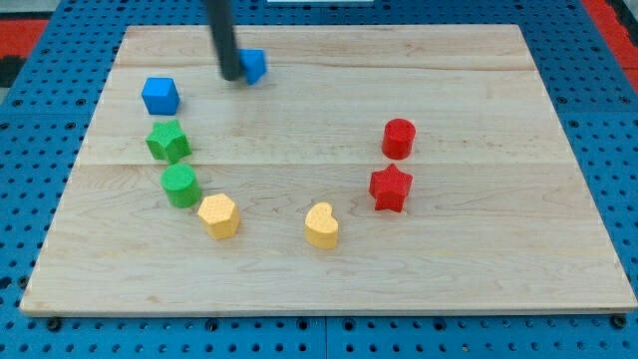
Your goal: Slide blue triangle above red circle
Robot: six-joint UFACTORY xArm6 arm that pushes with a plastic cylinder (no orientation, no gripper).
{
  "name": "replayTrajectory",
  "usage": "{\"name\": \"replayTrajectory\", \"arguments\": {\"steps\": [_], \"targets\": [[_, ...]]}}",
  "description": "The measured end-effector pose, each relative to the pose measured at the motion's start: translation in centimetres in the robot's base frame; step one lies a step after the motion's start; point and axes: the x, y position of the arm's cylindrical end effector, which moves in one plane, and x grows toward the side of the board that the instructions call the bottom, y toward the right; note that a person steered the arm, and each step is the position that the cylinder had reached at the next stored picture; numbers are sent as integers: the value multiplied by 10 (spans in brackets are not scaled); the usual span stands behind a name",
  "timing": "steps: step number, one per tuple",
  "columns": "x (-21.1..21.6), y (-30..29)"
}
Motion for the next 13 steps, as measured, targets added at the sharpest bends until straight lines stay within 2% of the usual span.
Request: {"name": "replayTrajectory", "arguments": {"steps": [1, 2, 3, 4, 5, 6, 7, 8, 9, 11, 12, 13], "targets": [[28, 69], [18, -11], [-22, -72], [-47, -20], [-42, 67], [-24, 114], [-53, 78], [-87, 3], [-43, 20], [-22, 112], [-16, 113], [-42, 46]]}}
